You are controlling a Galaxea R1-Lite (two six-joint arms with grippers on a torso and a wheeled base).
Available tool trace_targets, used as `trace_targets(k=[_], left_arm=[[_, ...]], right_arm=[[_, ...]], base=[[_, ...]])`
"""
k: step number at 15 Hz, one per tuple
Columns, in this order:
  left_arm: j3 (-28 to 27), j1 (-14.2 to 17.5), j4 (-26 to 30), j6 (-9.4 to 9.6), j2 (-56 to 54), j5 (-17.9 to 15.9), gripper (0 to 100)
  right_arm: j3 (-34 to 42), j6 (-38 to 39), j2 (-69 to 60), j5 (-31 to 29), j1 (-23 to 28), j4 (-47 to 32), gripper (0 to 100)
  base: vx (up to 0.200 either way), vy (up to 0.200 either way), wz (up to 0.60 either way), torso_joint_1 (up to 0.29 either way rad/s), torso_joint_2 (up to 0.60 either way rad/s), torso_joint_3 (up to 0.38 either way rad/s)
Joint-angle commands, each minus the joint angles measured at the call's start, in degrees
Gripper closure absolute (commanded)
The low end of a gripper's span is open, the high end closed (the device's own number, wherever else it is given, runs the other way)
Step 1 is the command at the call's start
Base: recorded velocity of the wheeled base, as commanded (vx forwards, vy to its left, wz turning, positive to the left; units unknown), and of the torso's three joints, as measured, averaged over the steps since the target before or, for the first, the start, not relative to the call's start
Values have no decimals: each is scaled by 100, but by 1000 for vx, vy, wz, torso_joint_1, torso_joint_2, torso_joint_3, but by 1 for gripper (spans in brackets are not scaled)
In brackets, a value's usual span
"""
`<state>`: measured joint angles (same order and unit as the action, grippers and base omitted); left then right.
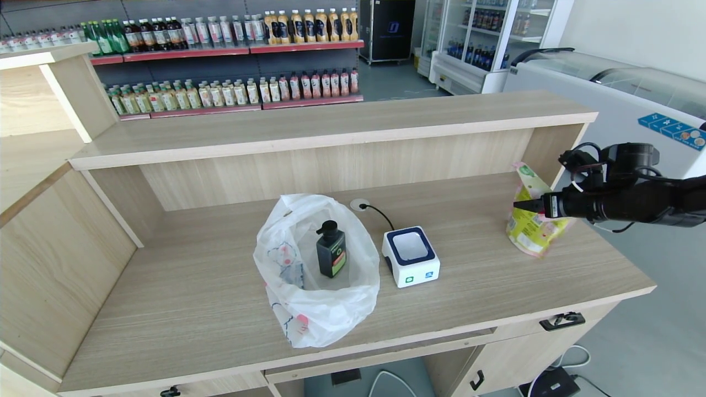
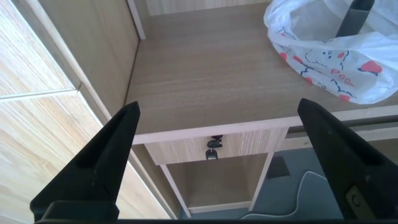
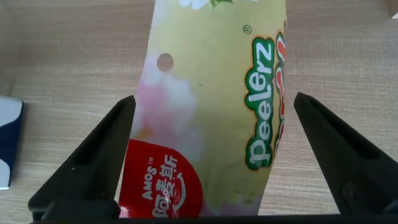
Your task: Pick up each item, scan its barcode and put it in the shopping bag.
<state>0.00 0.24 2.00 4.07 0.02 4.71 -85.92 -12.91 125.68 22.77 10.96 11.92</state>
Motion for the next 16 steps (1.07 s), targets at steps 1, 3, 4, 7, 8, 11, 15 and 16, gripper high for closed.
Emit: trace_targets(k=[1,3,4,7,8,11,15,16], left_arm=[[0,2,2,-3,-2,4,0],[0,2,2,-3,-2,4,0],[0,2,2,6,-2,4,0],[0,11,2,-3,-2,4,0],[0,11,2,-3,-2,4,0],[0,11,2,-3,-2,4,0],[0,2,2,-3,-2,4,0],[0,11,2,-3,-2,4,0]], right_arm=[[-4,8,255,17,-15,152,0],[-4,25,351,298,-15,214,0],[-4,25,395,439,-6,240,0],[31,17,431,447,-15,249,100],[31,17,422,447,-15,258,100],[31,25,404,456,-15,434,100],[181,17,140,456,-6,451,100],[365,-1,-35,456,3,451,100]], base=[[0,0,0,0,0,0],[0,0,0,0,0,0],[0,0,0,0,0,0],[0,0,0,0,0,0],[0,0,0,0,0,0],[0,0,0,0,0,0],[0,0,0,0,0,0],[0,0,0,0,0,0]])
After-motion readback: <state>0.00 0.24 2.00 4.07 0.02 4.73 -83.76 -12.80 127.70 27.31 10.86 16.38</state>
